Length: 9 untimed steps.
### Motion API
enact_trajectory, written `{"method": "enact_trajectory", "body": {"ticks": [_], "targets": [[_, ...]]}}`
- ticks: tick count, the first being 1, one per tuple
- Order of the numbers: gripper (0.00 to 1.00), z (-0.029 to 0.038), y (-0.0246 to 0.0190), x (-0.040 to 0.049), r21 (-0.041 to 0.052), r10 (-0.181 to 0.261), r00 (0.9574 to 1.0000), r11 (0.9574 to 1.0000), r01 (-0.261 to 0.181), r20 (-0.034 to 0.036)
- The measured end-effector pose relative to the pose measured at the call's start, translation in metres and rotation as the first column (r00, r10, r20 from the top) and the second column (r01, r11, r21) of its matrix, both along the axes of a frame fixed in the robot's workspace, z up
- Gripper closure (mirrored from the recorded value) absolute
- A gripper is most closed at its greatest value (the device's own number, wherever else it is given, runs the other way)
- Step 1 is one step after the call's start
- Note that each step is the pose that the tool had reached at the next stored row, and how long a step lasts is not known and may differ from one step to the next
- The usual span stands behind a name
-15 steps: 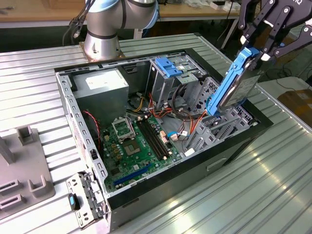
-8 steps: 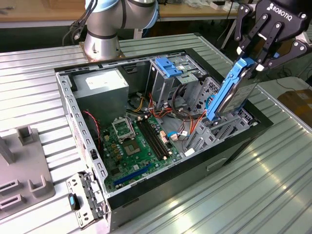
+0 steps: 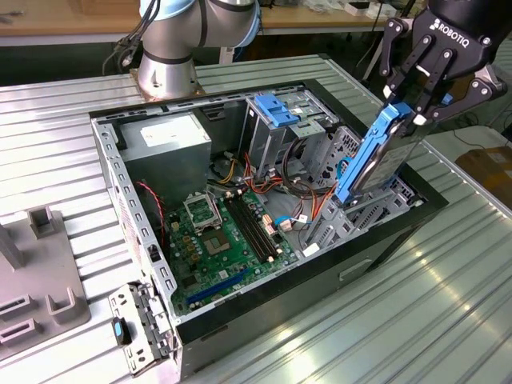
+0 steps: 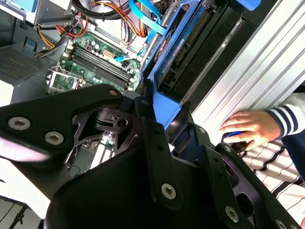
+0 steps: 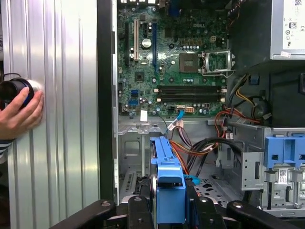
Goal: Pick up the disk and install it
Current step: 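Pick up the disk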
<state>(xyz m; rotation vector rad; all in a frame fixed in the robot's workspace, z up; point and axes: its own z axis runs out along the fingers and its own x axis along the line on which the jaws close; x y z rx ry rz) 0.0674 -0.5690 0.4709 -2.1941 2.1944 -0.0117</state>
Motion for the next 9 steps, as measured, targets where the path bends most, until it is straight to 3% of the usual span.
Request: {"method": "enact_trajectory", "body": {"ticks": [9], "targets": [[0.63,-0.0041,0.0000,-0.0026,0.0000,0.000,1.0000,1.0000,0.000,0.0016]]}}
